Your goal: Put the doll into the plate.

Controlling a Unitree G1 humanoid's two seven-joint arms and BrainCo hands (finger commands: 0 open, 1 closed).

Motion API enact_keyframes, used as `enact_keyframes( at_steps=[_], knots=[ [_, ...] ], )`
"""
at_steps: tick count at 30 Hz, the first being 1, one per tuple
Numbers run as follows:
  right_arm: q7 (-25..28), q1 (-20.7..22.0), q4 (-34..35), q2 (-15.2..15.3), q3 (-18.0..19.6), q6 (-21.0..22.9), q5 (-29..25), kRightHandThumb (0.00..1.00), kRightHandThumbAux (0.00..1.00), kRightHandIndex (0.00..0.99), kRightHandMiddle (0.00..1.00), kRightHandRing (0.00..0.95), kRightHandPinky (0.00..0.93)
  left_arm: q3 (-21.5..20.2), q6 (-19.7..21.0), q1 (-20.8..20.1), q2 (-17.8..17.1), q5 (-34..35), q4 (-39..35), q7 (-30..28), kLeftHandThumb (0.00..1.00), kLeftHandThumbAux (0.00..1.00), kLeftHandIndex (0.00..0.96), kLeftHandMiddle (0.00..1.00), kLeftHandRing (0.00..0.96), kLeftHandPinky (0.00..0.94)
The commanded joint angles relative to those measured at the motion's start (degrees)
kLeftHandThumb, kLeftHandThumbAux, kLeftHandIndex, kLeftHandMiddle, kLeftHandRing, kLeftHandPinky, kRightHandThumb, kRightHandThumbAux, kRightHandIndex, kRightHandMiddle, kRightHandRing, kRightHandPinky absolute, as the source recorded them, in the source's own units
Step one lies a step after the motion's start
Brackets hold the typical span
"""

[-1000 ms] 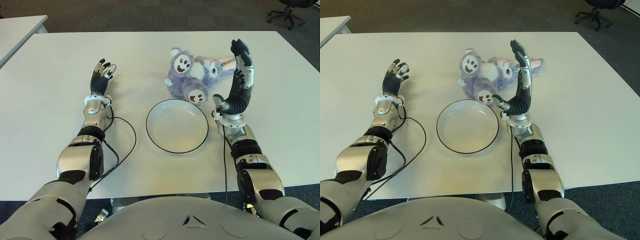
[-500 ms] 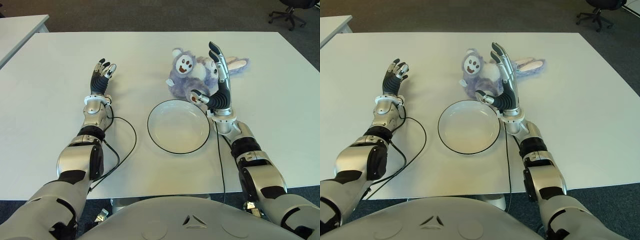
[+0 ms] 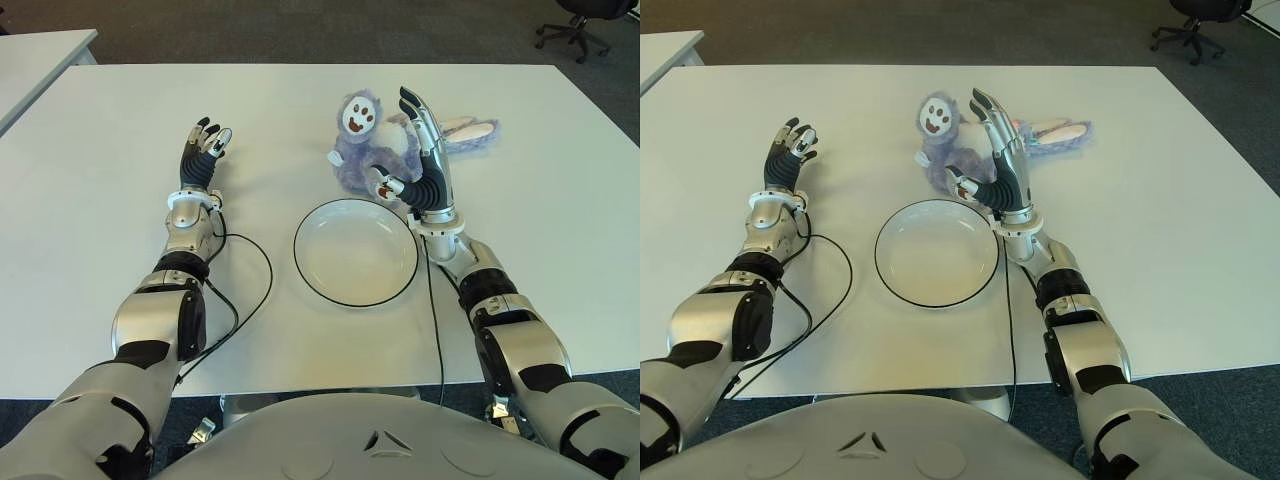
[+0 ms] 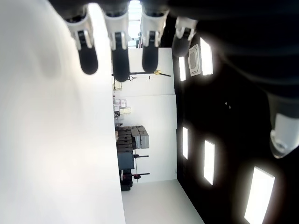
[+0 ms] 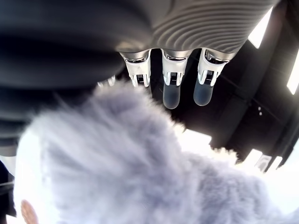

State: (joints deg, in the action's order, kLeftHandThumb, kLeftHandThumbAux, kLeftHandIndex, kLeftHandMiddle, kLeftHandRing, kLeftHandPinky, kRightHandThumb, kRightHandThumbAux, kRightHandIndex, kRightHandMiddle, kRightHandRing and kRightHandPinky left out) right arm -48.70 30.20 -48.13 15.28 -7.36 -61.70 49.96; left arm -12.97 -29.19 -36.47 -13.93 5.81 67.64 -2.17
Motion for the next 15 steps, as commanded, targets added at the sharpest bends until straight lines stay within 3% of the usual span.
enact_keyframes(
  at_steps=[1,12,15],
  knots=[
    [2.3,-20.1,-17.5,-7.9,-3.0,7.1,-5.1,0.425,0.451,0.026,0.098,0.072,0.036,-0.7,3.4,5.6,1.4,0.6,3.2,-1.5,0.000,0.469,0.004,0.137,0.165,0.188],
    [3.4,-20.0,-18.2,-8.2,-2.9,7.4,-6.5,0.435,0.436,0.023,0.103,0.078,0.036,-0.7,3.2,5.7,1.3,0.6,3.2,-1.5,0.000,0.466,0.000,0.131,0.157,0.161],
    [4.3,-20.1,-18.5,-8.3,-2.7,7.2,-7.1,0.451,0.438,0.020,0.102,0.077,0.031,-0.7,3.1,5.7,1.2,0.5,3.2,-1.5,0.000,0.466,0.003,0.133,0.160,0.190]
  ],
)
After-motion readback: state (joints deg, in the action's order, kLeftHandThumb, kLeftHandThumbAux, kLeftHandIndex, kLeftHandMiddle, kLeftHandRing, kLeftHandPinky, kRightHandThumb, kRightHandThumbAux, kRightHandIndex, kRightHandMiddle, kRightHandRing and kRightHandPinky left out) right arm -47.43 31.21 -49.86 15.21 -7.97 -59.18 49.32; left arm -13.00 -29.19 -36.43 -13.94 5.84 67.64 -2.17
